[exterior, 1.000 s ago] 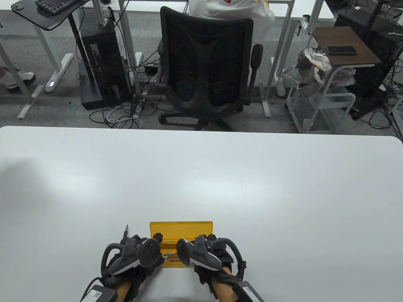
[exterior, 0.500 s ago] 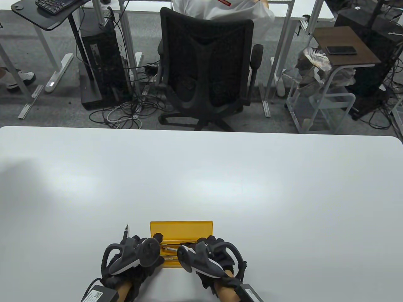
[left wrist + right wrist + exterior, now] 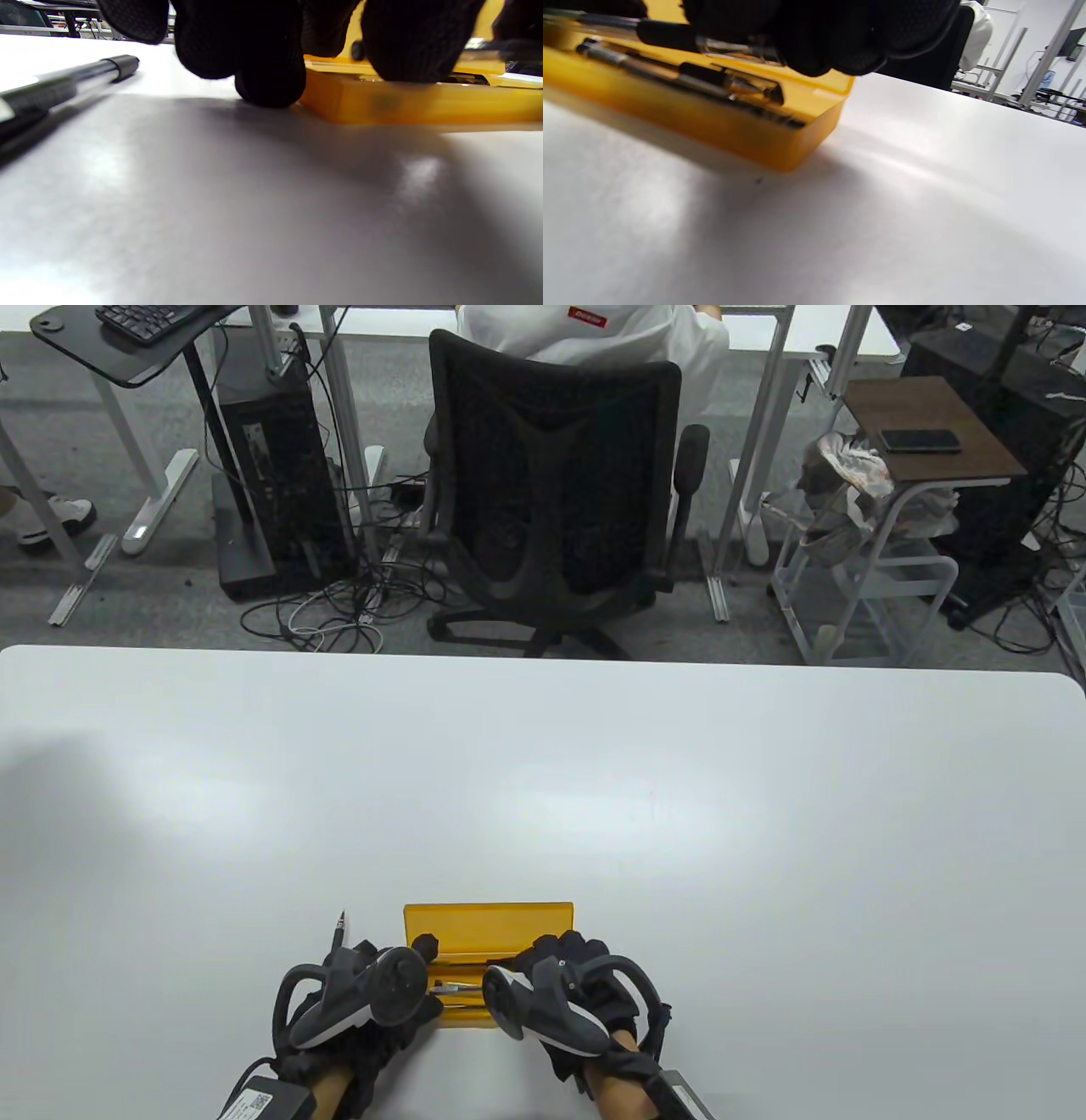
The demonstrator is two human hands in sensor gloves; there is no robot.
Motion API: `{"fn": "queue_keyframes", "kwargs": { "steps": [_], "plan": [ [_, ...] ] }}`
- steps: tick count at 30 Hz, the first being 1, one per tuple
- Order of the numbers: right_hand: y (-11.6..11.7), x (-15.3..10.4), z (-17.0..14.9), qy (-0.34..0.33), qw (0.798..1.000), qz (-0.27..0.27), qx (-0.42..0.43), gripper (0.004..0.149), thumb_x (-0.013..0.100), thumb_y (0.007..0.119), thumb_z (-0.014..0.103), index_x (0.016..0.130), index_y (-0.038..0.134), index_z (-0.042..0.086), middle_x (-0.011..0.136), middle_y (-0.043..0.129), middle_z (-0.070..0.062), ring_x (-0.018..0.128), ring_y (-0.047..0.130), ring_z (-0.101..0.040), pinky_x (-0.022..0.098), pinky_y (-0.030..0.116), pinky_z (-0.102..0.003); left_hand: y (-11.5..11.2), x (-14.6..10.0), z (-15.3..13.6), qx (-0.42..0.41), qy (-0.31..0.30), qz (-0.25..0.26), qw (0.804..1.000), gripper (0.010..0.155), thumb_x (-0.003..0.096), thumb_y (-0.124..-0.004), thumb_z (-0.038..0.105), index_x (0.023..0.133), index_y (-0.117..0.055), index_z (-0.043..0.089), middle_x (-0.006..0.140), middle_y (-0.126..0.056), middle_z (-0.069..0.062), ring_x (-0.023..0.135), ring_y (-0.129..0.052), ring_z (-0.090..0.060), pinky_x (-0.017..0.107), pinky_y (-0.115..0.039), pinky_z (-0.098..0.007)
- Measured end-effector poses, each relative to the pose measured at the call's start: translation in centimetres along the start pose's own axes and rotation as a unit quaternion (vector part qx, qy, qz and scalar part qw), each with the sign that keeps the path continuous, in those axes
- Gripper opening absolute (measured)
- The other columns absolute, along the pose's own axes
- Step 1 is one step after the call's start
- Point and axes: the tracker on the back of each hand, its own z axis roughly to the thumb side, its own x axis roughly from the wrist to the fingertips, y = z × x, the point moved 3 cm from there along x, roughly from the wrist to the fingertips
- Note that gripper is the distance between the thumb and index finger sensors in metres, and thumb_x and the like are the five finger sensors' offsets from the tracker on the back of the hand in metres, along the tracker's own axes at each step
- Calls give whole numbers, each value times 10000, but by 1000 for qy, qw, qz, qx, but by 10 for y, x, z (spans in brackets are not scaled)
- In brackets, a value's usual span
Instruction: Cap pen on the opposite end
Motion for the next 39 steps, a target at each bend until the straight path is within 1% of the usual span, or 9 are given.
{"fn": "queue_keyframes", "kwargs": {
  "steps": [7,11,15,17,20,24,31,34,39],
  "plan": [
    [-31,-15,-50,67,982,-36,175,420,413,676,309,806,818,267,808,882,-35,742,868,-265,560,761,-485,24,-12,-6,-52,-22,45,997,606,486,-819,481,1023,-740,212,838,-924,-137,706,-846,-343,684,-569,-637],
    [-30,-16,-55,38,918,6,394,417,424,687,295,810,829,228,799,905,-78,711,900,-302,506,785,-488,50,-33,-16,-206,-30,134,969,584,479,-829,498,965,-811,175,791,-970,-95,659,-901,-300,659,-631,-612],
    [-22,-13,-32,-7,896,74,438,416,426,692,289,808,832,197,779,947,-115,666,957,-310,455,830,-469,36,-38,-16,-602,-63,104,790,754,488,-893,428,1116,-580,152,1022,-770,-147,850,-739,-358,725,-505,-650],
    [-20,-12,-23,-24,890,86,448,418,423,687,294,802,831,192,736,976,-108,603,1003,-282,404,867,-438,31,-36,-8,-658,-73,77,746,705,529,-882,357,1126,-553,173,1052,-727,-138,873,-707,-349,745,-484,-634],
    [-17,-11,-15,-38,838,126,529,419,433,679,283,812,809,159,681,979,-122,492,1024,-246,352,869,-416,31,-36,-6,-629,-58,106,768,554,533,-851,311,1043,-648,238,984,-824,-69,810,-806,-278,729,-568,-596],
    [-16,-12,-16,-42,796,141,587,492,472,650,299,920,746,122,723,917,-128,531,954,-267,415,812,-459,35,-38,-8,-637,-68,129,757,531,531,-816,303,1020,-627,221,924,-901,-67,731,-907,-223,720,-630,-552],
    [-30,-15,-5,-53,833,87,544,476,442,653,362,761,898,107,452,987,-32,287,982,-150,265,854,-379,60,-47,-12,-535,-70,214,814,562,520,-777,317,1001,-594,90,785,-965,-88,559,-957,-210,646,-696,-516],
    [-37,-21,-24,-25,903,31,428,469,436,652,386,748,903,143,446,993,0,292,993,-118,269,872,-346,72,-60,-74,-566,28,315,761,558,534,-780,300,1002,-583,71,797,-951,-106,529,-937,-220,629,-687,-527],
    [-31,-17,-56,36,851,-18,523,456,422,761,363,770,910,108,515,1013,-80,357,1006,-212,305,856,-399,68,-71,-93,-534,13,328,779,567,525,-872,324,983,-682,48,758,-999,-114,512,-949,-242,629,-684,-538]
  ]
}}
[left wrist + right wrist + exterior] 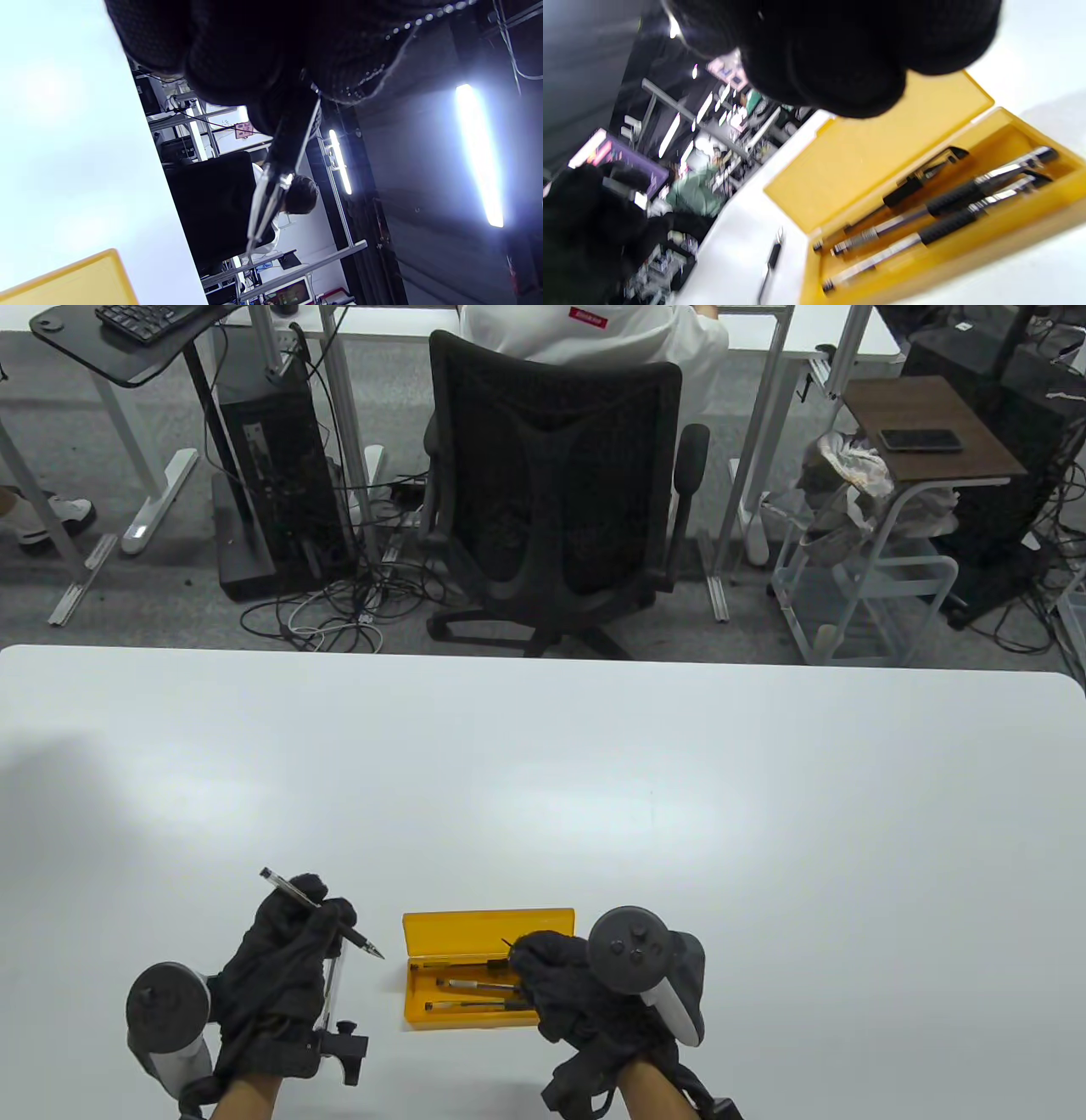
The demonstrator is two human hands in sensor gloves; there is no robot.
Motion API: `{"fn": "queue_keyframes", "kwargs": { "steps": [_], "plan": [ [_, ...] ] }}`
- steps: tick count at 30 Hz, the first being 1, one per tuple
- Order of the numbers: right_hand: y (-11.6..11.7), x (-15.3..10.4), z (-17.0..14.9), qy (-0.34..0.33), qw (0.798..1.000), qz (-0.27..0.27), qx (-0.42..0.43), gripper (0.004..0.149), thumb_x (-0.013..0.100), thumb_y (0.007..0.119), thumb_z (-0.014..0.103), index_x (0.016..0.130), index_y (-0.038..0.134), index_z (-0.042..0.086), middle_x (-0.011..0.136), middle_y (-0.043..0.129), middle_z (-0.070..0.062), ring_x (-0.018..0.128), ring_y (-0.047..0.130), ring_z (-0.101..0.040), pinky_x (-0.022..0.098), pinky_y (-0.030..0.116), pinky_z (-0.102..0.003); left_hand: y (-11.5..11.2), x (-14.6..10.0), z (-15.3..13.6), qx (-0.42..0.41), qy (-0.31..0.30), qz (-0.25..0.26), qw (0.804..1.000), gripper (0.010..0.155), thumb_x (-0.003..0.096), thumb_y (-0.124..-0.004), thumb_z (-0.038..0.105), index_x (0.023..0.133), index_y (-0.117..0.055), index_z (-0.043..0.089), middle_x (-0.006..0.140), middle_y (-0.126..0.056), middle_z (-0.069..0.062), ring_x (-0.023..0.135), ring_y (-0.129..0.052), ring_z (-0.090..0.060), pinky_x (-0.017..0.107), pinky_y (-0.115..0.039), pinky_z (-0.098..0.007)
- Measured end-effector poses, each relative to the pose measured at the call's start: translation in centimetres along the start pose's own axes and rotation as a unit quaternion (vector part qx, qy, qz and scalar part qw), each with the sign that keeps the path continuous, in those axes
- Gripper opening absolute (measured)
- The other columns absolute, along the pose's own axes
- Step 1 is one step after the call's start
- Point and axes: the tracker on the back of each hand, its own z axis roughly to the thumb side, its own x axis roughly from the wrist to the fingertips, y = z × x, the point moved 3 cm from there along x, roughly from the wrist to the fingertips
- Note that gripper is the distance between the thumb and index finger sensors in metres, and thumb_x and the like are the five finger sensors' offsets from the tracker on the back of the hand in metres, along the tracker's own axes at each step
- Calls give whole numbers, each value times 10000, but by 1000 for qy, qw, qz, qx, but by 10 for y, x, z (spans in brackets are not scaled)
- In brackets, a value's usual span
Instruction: Cap pen on the opposite end
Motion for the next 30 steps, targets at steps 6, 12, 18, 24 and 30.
{"fn": "queue_keyframes", "kwargs": {
  "steps": [6,12,18,24,30],
  "plan": [
    [2,-4,4,-16,999,-10,-49,454,420,767,305,832,879,152,608,990,-81,441,999,-219,357,852,-409,-28,-3,19,90,-67,-72,991,560,506,-926,332,963,-754,57,740,-999,-130,558,-916,-293,655,-629,-586],
    [-2,-7,7,-28,998,-32,-54,452,428,745,281,854,859,183,657,963,-83,486,982,-232,387,837,-422,-55,-13,36,264,-152,-143,942,502,497,-893,308,940,-819,82,744,-981,-144,615,-867,-344,665,-575,-633],
    [1,-7,3,-28,998,-34,-48,452,435,734,283,859,855,180,649,959,-84,452,978,-215,364,836,-410,-82,-23,49,391,-225,-189,872,467,509,-821,294,944,-830,125,771,-955,-136,680,-826,-359,681,-541,-647],
    [6,-7,6,-38,997,-27,-64,451,437,729,288,860,852,190,654,957,-78,464,978,-214,372,836,-411,-90,-26,52,388,-237,-199,868,465,510,-820,293,944,-831,126,773,-953,-135,684,-821,-361,686,-535,-648],
    [11,-6,7,-45,996,-9,-71,452,437,731,295,862,853,199,654,958,-74,465,979,-211,371,837,-410,-95,-30,55,392,-250,-208,861,463,510,-821,295,943,-833,131,777,-951,-133,688,-821,-359,689,-533,-647]
  ]
}}
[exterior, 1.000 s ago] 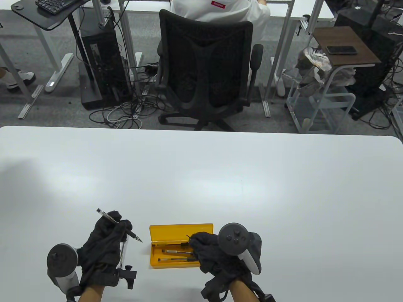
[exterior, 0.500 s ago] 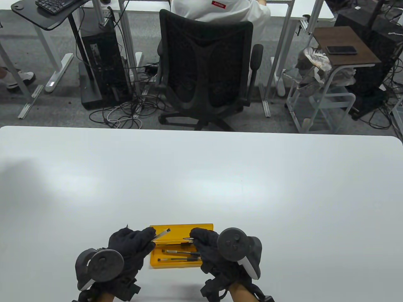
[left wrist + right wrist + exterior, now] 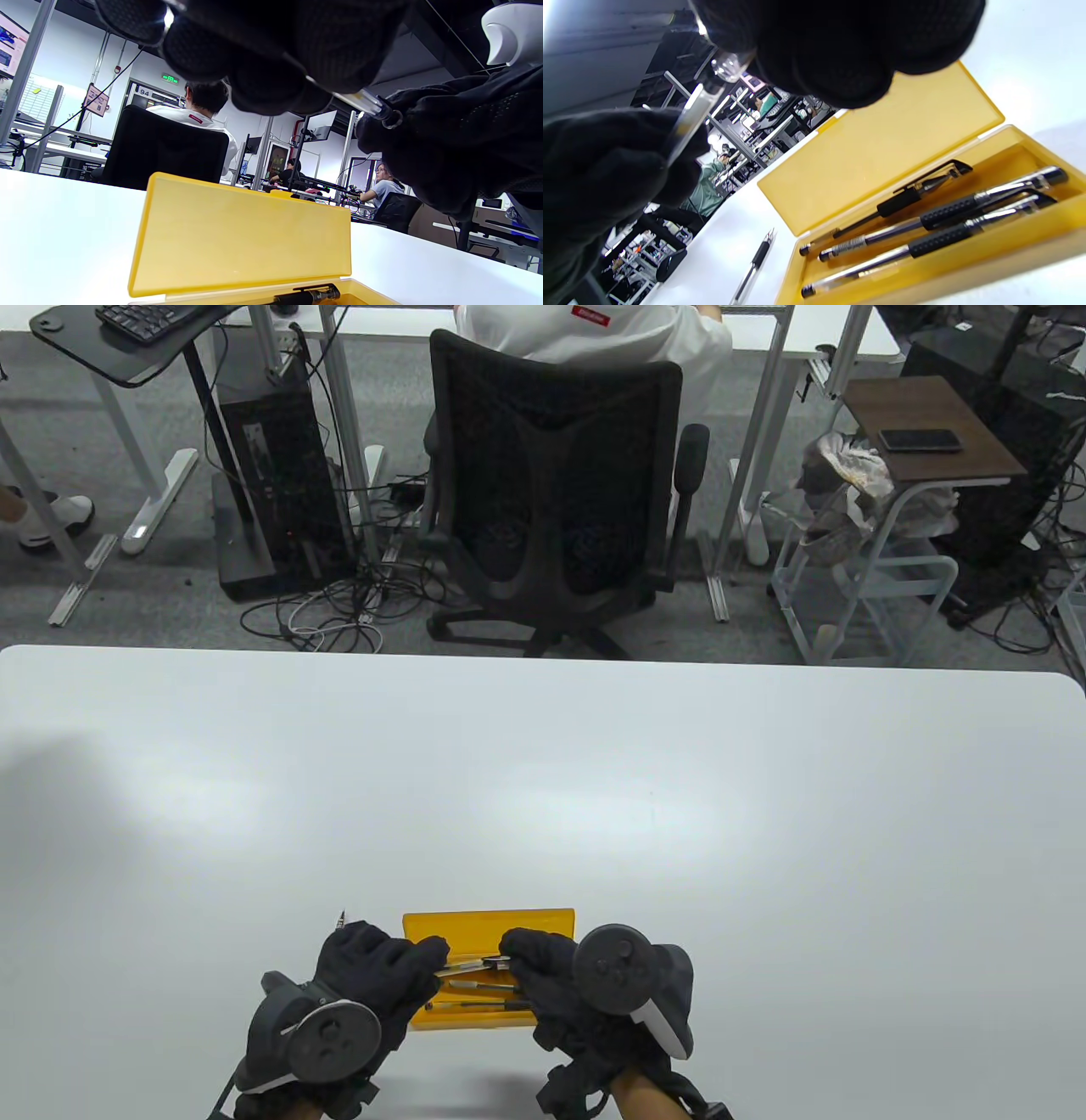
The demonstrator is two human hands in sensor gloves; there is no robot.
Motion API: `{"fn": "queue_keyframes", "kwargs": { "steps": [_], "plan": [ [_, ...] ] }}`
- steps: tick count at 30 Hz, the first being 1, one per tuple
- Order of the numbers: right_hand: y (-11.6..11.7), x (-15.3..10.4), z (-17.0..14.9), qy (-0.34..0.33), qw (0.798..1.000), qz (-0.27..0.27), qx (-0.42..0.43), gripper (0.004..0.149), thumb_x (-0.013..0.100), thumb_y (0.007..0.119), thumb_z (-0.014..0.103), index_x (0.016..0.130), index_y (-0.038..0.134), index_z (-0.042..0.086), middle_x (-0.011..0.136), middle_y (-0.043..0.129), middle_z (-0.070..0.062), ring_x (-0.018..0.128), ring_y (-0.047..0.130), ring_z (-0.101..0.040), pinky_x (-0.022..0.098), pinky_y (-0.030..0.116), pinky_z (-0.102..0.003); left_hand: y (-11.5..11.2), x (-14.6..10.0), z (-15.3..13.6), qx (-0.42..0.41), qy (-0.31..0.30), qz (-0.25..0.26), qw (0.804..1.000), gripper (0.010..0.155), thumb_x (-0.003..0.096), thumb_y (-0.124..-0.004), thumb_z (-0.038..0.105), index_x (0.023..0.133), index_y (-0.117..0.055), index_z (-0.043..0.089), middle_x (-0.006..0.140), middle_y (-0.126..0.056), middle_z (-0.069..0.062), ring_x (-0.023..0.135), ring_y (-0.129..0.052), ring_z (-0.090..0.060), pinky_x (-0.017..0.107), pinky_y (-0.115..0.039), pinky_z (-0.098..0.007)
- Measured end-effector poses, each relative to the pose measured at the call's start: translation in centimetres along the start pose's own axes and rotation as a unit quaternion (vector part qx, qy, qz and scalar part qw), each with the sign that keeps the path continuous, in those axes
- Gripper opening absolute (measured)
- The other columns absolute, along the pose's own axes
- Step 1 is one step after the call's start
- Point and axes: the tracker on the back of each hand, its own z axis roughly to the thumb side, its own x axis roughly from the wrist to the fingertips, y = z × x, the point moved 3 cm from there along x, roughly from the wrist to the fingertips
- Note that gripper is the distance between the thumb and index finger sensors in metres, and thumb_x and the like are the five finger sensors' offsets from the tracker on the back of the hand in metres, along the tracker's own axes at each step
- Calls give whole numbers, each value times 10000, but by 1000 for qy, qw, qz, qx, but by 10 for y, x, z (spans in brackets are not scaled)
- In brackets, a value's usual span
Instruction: Cap pen on the opposite end
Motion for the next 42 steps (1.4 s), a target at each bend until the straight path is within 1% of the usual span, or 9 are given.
{"fn": "queue_keyframes", "kwargs": {
  "steps": [7,12,15,21,25,30,36,38,42],
  "plan": [
    [6,0,3,-10,999,34,4,452,441,740,299,864,855,191,643,962,-75,456,982,-215,368,838,-413,-2,1,7,11,-19,-11,1000,463,505,-826,290,940,-838,133,780,-953,-133,692,-823,-360,693,-529,-650],
    [7,-2,10,-21,998,36,-45,452,447,735,320,846,870,156,490,993,-54,319,978,-184,296,841,-398,-1,1,13,23,-33,-12,999,460,493,-833,279,918,-856,104,748,-978,-145,663,-844,-365,684,-543,-652],
    [6,-4,20,-43,995,19,-85,454,441,723,312,832,880,141,476,994,-58,309,980,-180,294,844,-397,1,1,19,28,-41,-5,999,449,479,-828,251,893,-873,83,715,-992,-174,641,-848,-378,681,-547,-651],
    [18,-6,27,-58,985,44,-155,467,426,744,356,800,902,124,488,1024,-58,329,1017,-197,302,863,-401,3,0,20,57,-55,-2,997,442,465,-872,267,876,-899,110,732,-1011,-150,666,-863,-367,691,-536,-658],
    [24,-5,26,-44,983,96,-153,463,420,764,408,766,933,150,564,1019,-74,419,1015,-237,354,853,-432,3,0,20,38,-55,0,998,473,451,-911,282,892,-885,113,764,-1008,-127,709,-863,-361,701,-519,-670],
    [28,-4,31,-52,974,115,-188,441,401,807,448,754,947,224,688,966,-64,554,968,-261,439,822,-458,0,0,23,26,-66,-6,997,503,438,-935,292,906,-871,119,781,-999,-119,735,-856,-353,709,-507,-675],
    [38,-2,32,-48,972,196,-118,478,410,846,358,812,897,105,591,952,-98,362,967,-186,320,849,-383,-1,-1,16,19,-48,-6,999,625,436,-942,376,989,-787,128,908,-923,-110,865,-795,-361,714,-476,-700],
    [37,0,28,-31,972,191,-132,480,414,849,349,806,901,78,574,955,-111,328,966,-172,293,850,-371,3,-1,9,26,-28,9,999,682,481,-885,388,1061,-673,100,994,-821,-152,915,-705,-400,709,-459,-702],
    [4,0,25,0,983,77,-168,491,419,842,355,810,884,61,564,963,-111,250,962,-105,237,862,-335,8,-6,-12,-10,28,26,999,671,500,-866,394,1061,-667,87,985,-818,-171,894,-712,-417,696,-475,-698]
  ]
}}
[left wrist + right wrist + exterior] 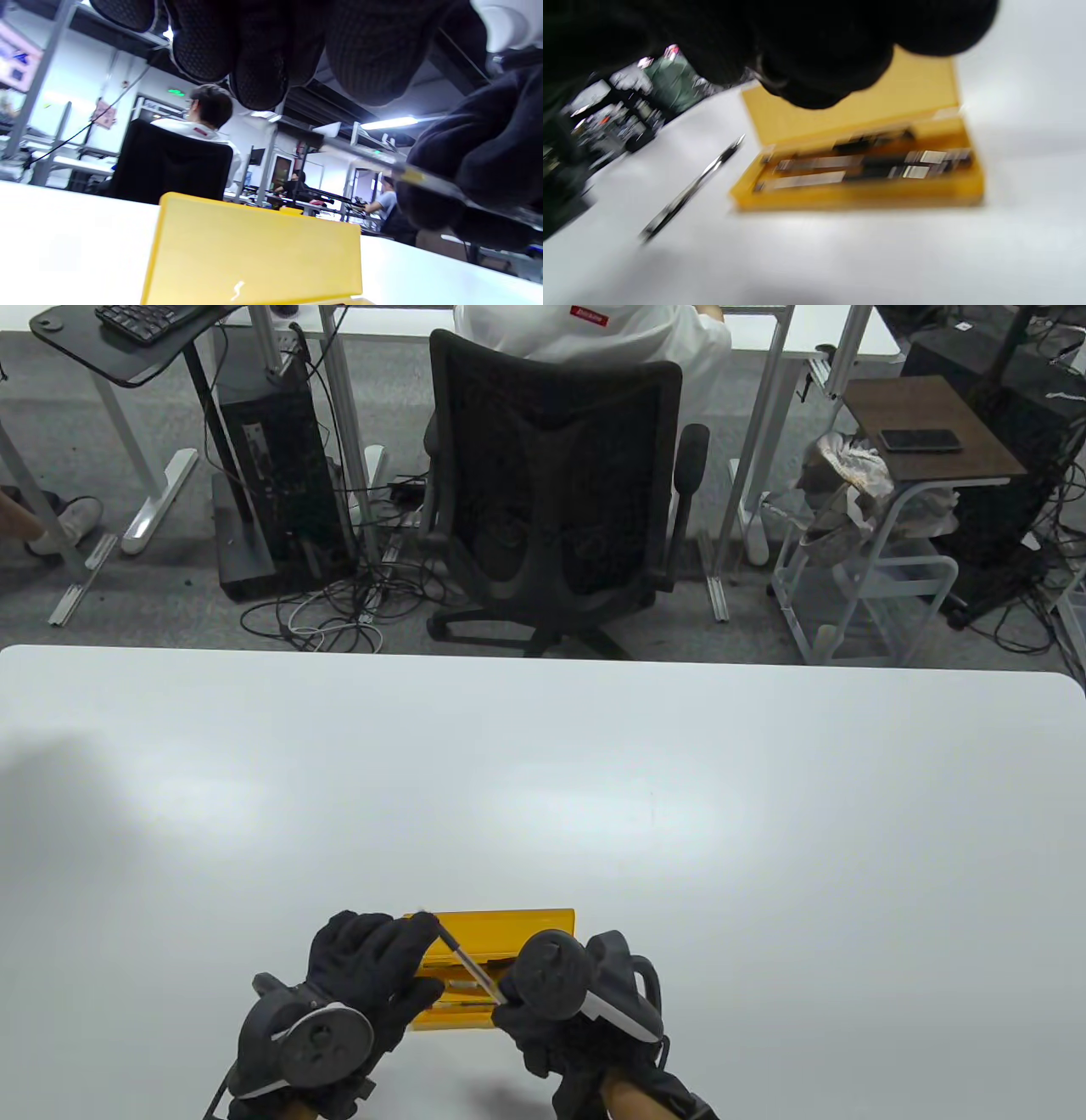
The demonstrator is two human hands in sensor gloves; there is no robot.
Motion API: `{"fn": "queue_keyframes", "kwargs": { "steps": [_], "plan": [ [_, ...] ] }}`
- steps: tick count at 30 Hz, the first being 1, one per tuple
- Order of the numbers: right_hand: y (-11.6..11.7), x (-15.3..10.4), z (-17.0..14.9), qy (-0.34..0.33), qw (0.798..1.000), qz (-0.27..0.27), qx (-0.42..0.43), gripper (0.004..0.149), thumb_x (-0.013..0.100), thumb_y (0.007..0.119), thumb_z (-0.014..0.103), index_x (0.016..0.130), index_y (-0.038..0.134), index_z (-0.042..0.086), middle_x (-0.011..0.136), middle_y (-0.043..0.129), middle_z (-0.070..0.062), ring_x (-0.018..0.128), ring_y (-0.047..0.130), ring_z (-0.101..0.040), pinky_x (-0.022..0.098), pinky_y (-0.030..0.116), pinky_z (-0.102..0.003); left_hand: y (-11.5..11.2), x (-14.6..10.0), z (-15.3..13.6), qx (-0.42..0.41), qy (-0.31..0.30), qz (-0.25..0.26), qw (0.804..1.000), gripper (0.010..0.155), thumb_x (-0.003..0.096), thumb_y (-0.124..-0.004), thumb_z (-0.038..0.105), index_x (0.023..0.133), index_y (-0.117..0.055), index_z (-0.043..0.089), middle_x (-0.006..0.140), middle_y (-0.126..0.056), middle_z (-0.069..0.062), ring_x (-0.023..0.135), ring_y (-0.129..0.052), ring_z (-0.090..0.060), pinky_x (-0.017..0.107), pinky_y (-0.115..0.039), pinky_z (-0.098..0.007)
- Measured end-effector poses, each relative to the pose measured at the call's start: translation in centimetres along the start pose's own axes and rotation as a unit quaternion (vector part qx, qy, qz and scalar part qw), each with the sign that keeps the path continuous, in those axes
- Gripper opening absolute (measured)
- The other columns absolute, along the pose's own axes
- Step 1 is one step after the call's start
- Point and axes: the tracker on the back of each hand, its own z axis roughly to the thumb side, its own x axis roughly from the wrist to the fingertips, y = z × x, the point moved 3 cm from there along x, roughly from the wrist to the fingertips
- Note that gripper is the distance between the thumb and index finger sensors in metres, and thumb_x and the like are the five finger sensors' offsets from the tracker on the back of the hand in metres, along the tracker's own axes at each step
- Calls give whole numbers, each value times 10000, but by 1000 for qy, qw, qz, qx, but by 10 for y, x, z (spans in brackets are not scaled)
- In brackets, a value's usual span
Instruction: Cap pen on the opposite end
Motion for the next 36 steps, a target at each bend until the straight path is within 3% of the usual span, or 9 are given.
{"fn": "queue_keyframes", "kwargs": {
  "steps": [4,5,9,14,16,19,26,36],
  "plan": [
    [-29,-8,-24,100,989,-107,-20,552,424,861,351,874,796,37,556,983,-102,203,968,-93,206,867,-325,-4,-1,-11,-2,26,-15,1000,636,505,-860,394,1043,-702,92,957,-852,-161,865,-749,-411,688,-498,-690],
    [-30,-7,-28,118,986,-109,-32,550,423,866,347,872,799,36,556,988,-106,203,970,-97,207,867,-329,-5,-1,-12,-2,27,-18,999,635,505,-858,395,1042,-705,92,953,-856,-161,862,-753,-411,687,-501,-689],
    [-15,0,-62,236,965,-43,-106,534,430,866,343,860,818,28,554,999,-111,214,979,-97,211,872,-329,-8,0,-12,-5,31,-24,999,627,507,-853,396,1038,-711,96,949,-861,-160,857,-759,-409,686,-505,-687],
    [22,9,-95,325,923,113,-174,519,425,892,332,831,848,12,546,1025,-128,219,997,-109,212,878,-340,-9,0,-11,-3,32,-30,999,624,507,-852,397,1037,-714,98,947,-864,-162,855,-763,-409,685,-507,-688],
    [34,9,-101,339,907,158,-191,518,421,901,335,824,855,13,544,1033,-125,217,1001,-108,214,880,-339,-9,0,-12,-3,37,-33,999,624,507,-851,397,1037,-714,100,947,-865,-158,855,-763,-409,685,-506,-688],
    [41,11,-105,346,901,170,-198,521,414,915,339,816,864,11,534,1044,-121,206,1003,-109,203,882,-342,-10,0,-14,-3,41,-35,999,624,506,-851,398,1036,-715,99,946,-866,-161,854,-765,-407,685,-508,-687],
    [43,10,-105,344,900,165,-211,548,383,942,357,809,862,22,547,1044,-101,215,1005,-103,209,883,-340,-12,0,-17,-3,52,-46,998,626,505,-851,400,1037,-715,101,945,-869,-158,853,-767,-406,686,-510,-686],
    [42,9,-108,347,902,154,-206,694,359,940,428,899,793,17,635,1000,-129,313,1007,-149,270,873,-369,-18,1,-16,6,55,-62,996,626,503,-852,403,1035,-719,100,941,-873,-159,849,-773,-405,685,-513,-685]
  ]
}}
